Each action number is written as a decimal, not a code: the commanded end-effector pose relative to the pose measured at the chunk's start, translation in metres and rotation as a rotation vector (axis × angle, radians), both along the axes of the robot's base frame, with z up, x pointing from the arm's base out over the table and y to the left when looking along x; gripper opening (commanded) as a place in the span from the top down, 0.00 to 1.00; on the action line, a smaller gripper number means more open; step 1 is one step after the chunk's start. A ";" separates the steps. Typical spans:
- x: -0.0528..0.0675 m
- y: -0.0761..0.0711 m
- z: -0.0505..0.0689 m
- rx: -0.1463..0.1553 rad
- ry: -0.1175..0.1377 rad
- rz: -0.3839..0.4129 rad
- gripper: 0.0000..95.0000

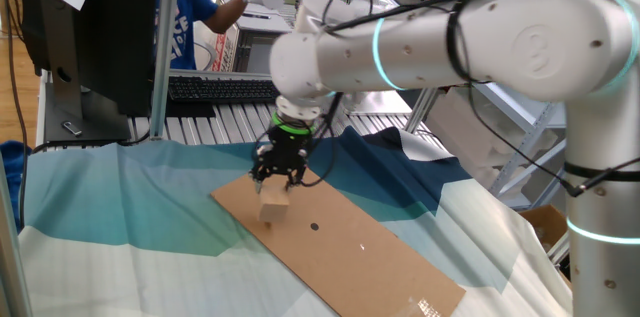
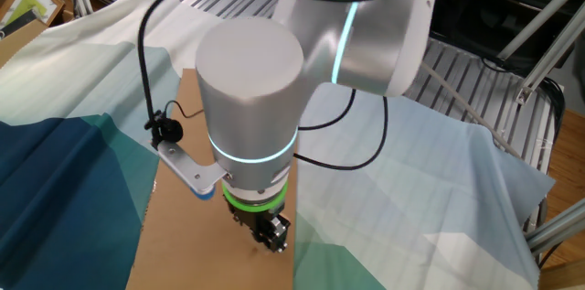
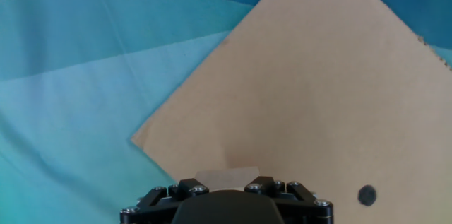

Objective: Grab the block and place it at the designated location

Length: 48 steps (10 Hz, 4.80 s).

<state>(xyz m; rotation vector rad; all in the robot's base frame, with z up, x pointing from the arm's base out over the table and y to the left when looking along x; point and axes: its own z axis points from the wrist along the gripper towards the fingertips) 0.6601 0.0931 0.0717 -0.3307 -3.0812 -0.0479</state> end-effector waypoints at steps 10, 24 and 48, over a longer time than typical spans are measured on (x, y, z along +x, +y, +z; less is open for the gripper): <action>-0.006 -0.041 -0.003 -0.025 -0.035 0.099 1.00; -0.031 -0.079 -0.009 -0.047 -0.051 0.149 1.00; -0.027 -0.091 -0.016 -0.043 -0.042 0.111 0.00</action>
